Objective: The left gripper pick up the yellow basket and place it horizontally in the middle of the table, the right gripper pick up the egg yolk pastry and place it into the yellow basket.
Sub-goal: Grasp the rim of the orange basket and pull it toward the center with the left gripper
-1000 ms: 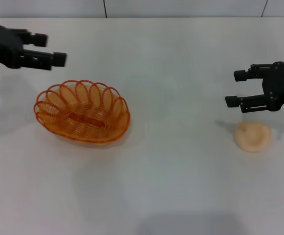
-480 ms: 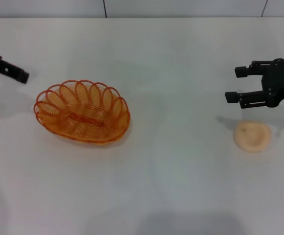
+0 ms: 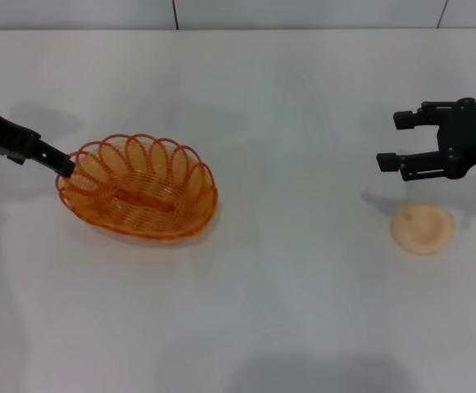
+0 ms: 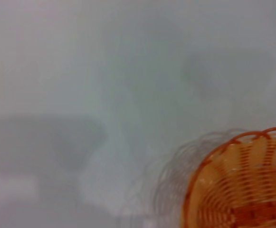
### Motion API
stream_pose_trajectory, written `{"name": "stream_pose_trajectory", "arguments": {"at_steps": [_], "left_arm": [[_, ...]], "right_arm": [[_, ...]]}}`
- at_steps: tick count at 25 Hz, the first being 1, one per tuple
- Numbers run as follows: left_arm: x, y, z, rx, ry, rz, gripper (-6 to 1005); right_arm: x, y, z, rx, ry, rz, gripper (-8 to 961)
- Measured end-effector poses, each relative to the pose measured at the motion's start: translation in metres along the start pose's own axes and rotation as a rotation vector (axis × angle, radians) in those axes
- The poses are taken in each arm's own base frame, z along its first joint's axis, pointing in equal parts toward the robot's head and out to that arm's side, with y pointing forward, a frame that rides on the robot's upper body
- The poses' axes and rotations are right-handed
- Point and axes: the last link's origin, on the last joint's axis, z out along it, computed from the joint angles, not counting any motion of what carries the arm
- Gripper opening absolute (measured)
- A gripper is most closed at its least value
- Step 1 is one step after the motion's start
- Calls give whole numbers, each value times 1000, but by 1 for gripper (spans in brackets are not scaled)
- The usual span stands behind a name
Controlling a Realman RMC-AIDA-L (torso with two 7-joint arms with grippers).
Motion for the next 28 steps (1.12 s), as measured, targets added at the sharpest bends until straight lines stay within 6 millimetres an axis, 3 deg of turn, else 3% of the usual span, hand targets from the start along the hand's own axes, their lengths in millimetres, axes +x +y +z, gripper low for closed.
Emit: {"name": "stream_pose_trajectory", "arguments": {"at_steps": [13, 25, 28], "left_arm": [[-1, 3, 31, 29, 1, -23, 859], [-2, -3, 38, 49, 39, -41, 851], [-3, -4, 40, 54, 42, -51, 787]], "right_arm": [[3, 0, 1, 7, 3, 7, 793], [3, -1, 0, 17, 0, 8, 794], [3, -1, 0, 18, -1, 5, 794]]}}
